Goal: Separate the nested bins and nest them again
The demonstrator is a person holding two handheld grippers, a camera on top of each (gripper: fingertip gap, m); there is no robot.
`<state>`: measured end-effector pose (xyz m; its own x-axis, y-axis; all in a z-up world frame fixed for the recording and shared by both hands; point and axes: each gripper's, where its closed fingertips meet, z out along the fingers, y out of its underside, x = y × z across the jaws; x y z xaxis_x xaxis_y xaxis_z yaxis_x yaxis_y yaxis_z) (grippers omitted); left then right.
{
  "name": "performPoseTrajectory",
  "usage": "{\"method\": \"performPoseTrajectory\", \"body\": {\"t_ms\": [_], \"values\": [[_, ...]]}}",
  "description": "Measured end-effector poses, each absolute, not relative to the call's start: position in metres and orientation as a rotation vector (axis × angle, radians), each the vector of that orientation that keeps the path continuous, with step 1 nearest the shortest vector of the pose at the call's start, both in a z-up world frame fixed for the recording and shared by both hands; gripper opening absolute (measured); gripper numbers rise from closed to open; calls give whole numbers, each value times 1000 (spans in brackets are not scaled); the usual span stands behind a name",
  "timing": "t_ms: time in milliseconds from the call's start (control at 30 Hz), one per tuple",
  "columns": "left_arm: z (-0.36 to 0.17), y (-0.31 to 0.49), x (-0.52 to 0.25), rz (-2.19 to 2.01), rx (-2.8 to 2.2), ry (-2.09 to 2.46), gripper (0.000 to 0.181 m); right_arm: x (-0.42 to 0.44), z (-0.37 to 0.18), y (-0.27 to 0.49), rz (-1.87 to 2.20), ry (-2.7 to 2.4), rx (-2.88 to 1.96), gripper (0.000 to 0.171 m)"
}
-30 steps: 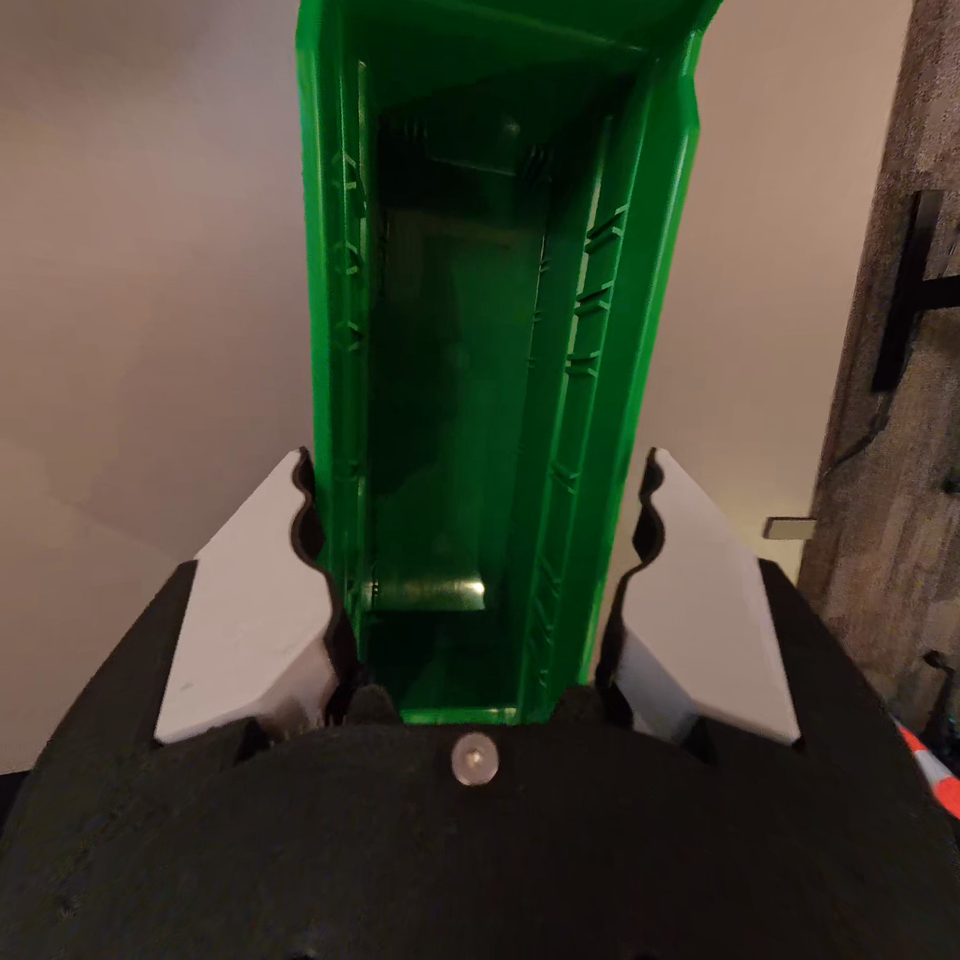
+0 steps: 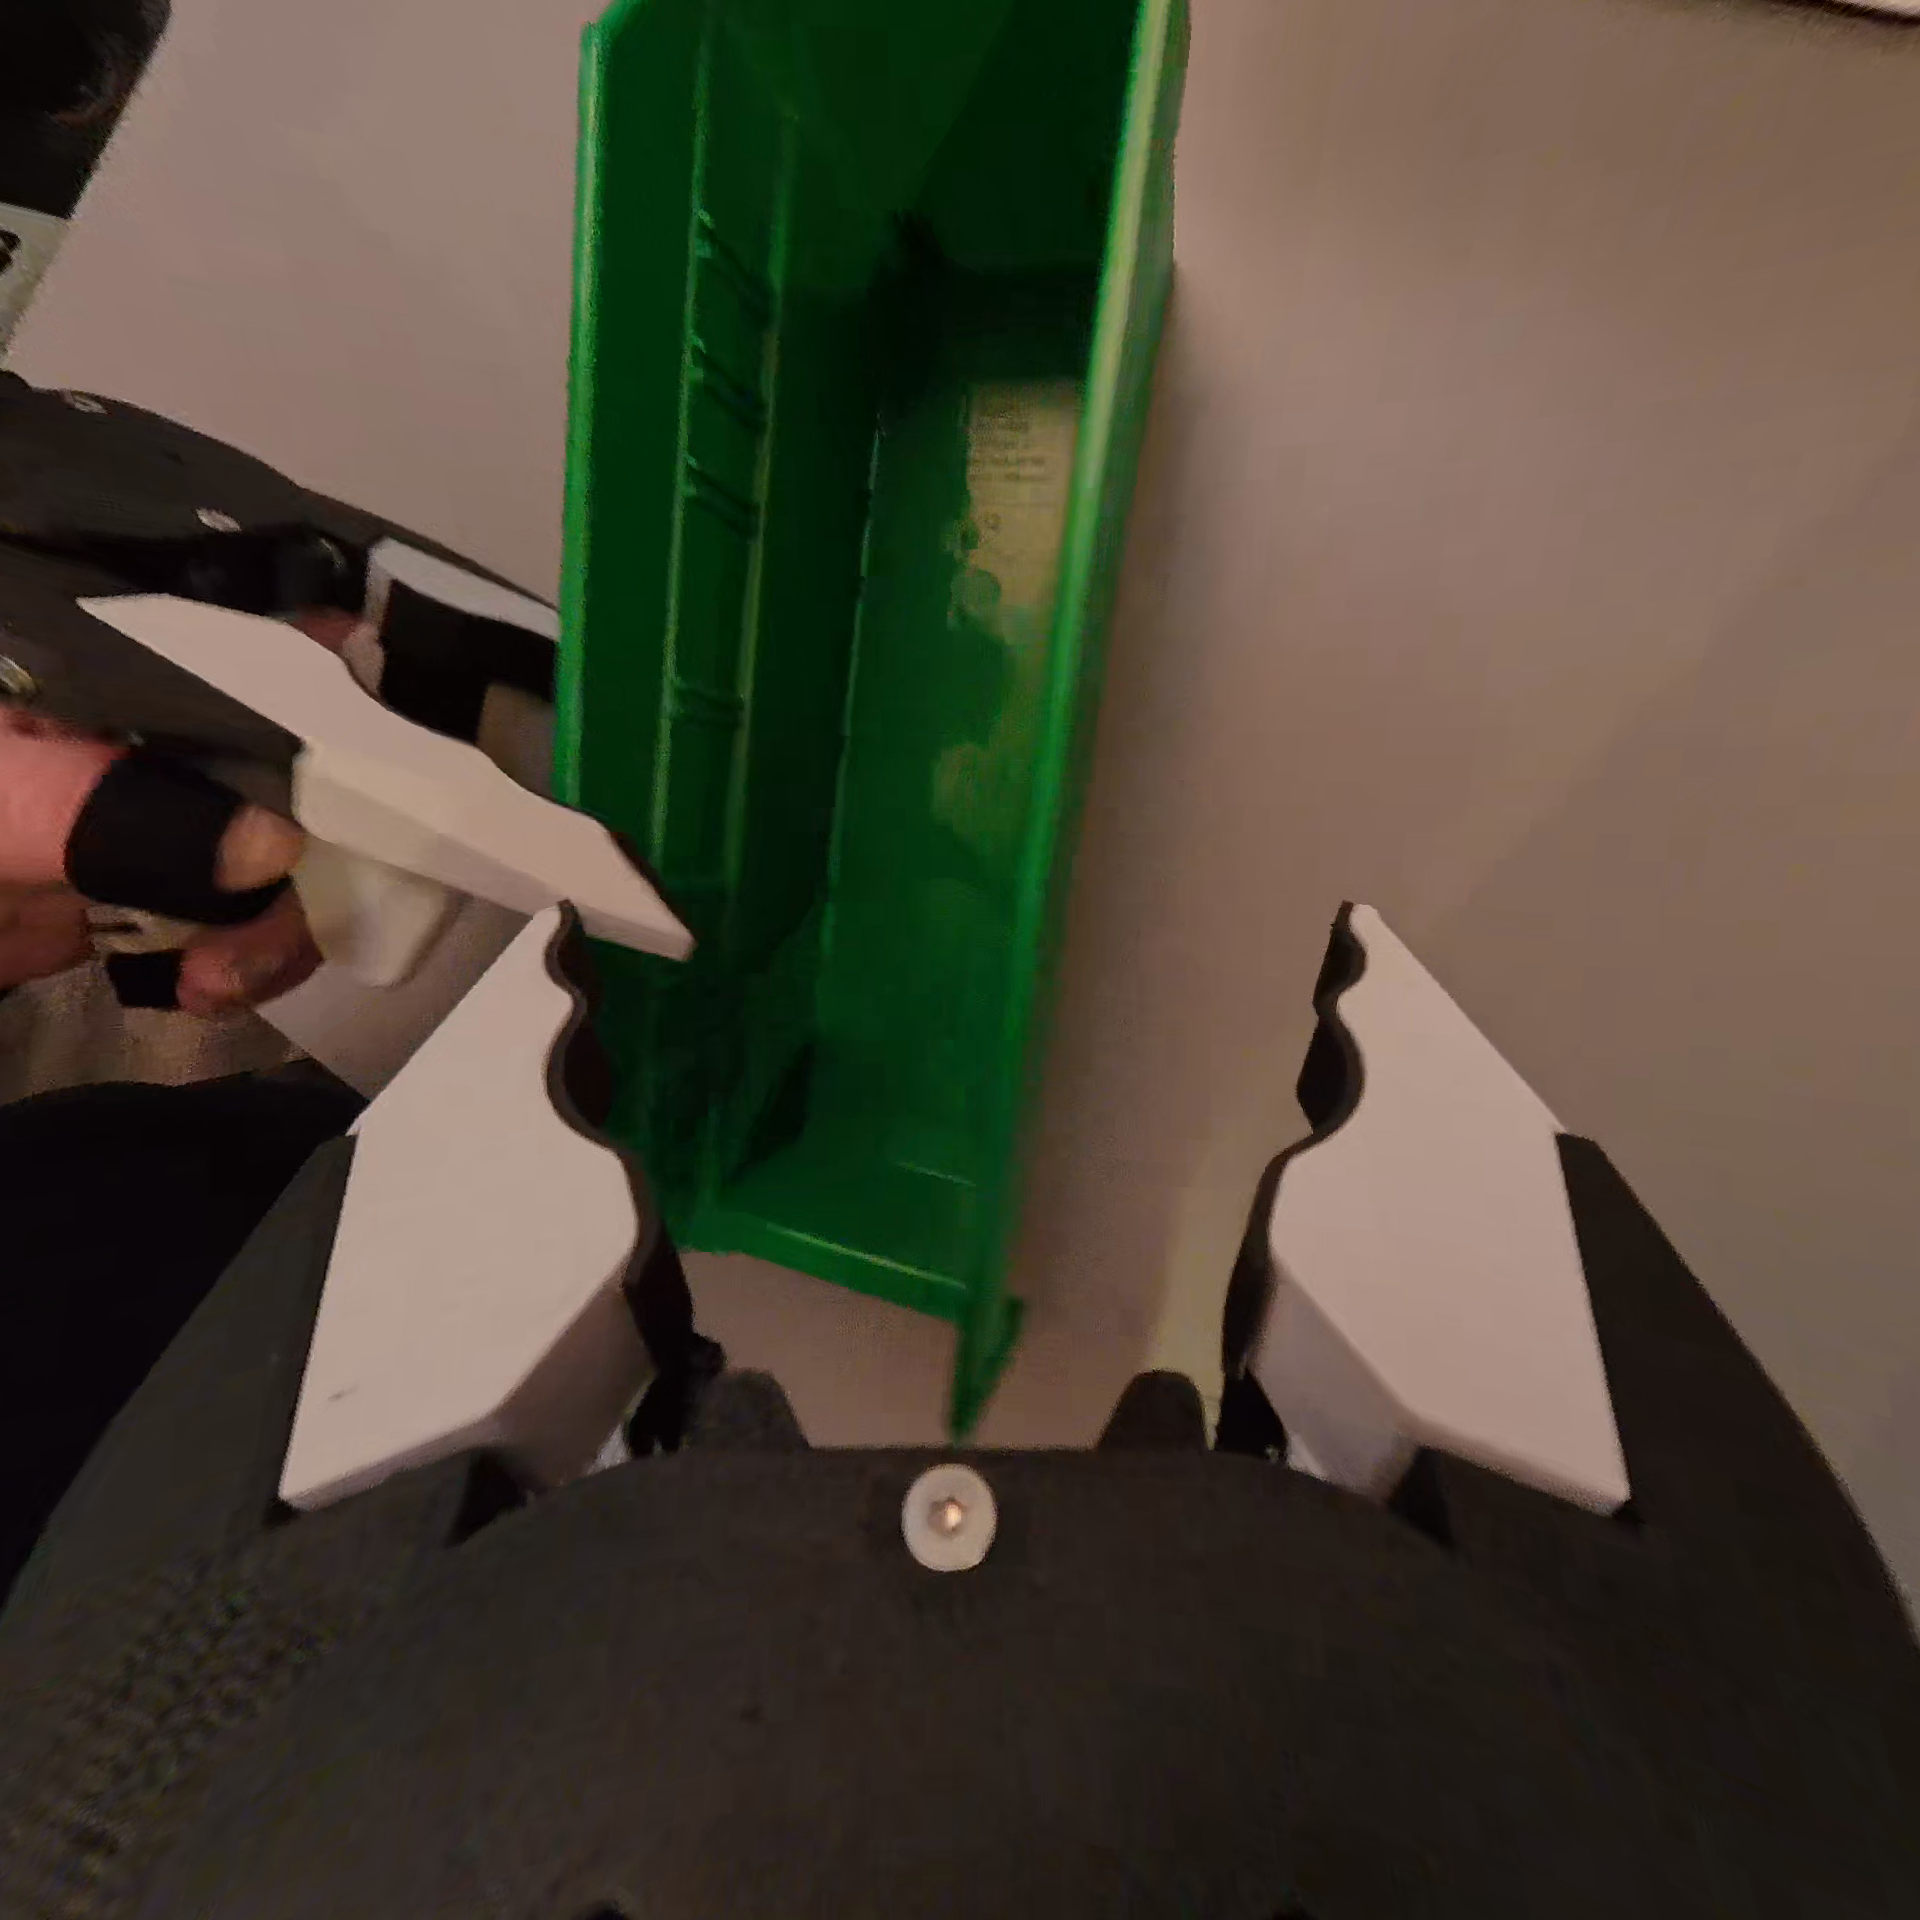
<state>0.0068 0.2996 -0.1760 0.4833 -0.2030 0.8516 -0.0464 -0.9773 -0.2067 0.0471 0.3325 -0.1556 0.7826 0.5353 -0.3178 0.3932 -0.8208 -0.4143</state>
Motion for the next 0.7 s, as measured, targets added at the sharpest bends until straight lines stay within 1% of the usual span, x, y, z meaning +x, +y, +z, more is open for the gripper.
{"method": "performPoseTrajectory", "body": {"t_ms": [67, 100, 167, 200, 267, 300, 400, 467, 533, 567, 633, 667, 700], "values": [[-177, 296, 19, -1526, -2577, 240, 58, 50, -156, 334, 574, -756, -2639, 137], [-176, 294, 24, -1548, -2569, 266, 59, 51, -154, 333, 578, -781, -2632, 139], [-170, 284, 31, -1673, -2549, 357, 69, 55, -149, 331, 601, -818, -2624, 144], [-165, 281, 32, -1747, -2523, 369, 67, 58, -149, 330, 580, -857, -2624, 147], [-161, 283, 26, -1798, -2476, 349, 73, 60, -149, 326, 558, -921, -2624, 151], [-156, 284, 20, -1834, -2441, 329, 73, 58, -151, 323, 549, -952, -2627, 152], [-151, 293, -6, -1820, -2377, 289, 68, 48, -163, 320, 439, -1033, -2631, 152], [-150, 297, -25, -1791, -2352, 289, 61, 39, -174, 323, 345, -1057, -2629, 148], [-142, 307, -42, -1775, -2279, 233, 49, 33, -188, 326, 266, -1072, -2634, 145], [-137, 311, -48, -1786, -2250, 194, 45, 30, -189, 329, 258, -1066, -2631, 151], [-127, 316, -58, -1795, -2187, 169, 39, 29, -186, 333, 256, -1069, -2614, 141], [-124, 318, -61, -1784, -2171, 165, 39, 28, -182, 336, 277, -1058, -2599, 127], [-123, 319, -63, -1785, -2165, 158, 38, 28, -180, 337, 301, -1050, -2590, 119]]}}
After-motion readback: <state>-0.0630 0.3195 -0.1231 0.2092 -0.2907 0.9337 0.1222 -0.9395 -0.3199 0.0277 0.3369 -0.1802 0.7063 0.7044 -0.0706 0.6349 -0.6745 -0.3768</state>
